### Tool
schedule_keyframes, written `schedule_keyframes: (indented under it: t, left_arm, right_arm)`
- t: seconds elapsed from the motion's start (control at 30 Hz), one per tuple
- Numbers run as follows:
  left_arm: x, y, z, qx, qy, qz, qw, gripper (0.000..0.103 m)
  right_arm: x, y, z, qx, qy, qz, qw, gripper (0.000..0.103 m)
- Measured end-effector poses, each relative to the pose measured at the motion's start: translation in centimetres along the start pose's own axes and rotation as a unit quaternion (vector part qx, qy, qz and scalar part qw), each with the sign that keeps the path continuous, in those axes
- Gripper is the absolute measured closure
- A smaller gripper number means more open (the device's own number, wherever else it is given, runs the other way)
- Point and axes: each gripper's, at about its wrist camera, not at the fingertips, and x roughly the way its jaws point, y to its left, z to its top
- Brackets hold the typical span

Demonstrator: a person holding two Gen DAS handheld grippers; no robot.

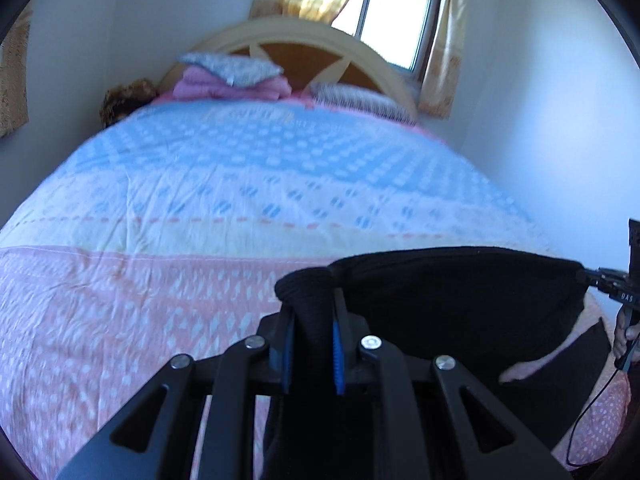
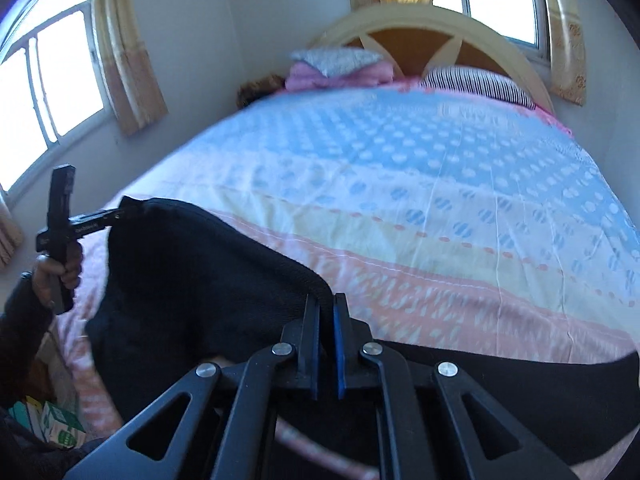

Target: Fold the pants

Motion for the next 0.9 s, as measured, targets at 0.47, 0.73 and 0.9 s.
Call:
schedule_keyframes:
  t: [0.47, 0.73, 0.9]
  left_arm:
    - [-6.0, 0.3, -14.1, -0.04, -0.006, 0.017, 0.999, 0.085]
    - [-7.5, 0.8, -16.0, -0.061, -0.016, 0.038, 0.9973, 0.056]
    - [-9.9, 1.2, -17.0, -0.06, 0.005, 0.067, 0.9959, 0.031]
  right_arm:
    - [-5.3, 8.6, -17.8, -0.008, 0.008, -0.014, 1.0, 0.097]
    - [-4.0, 9.2, -20.4, -0.019, 0.002, -0.038, 0.999, 0.096]
    - [-5.0, 9.5, -20.6, -0.017, 0.017, -0.032, 0.999, 0.076]
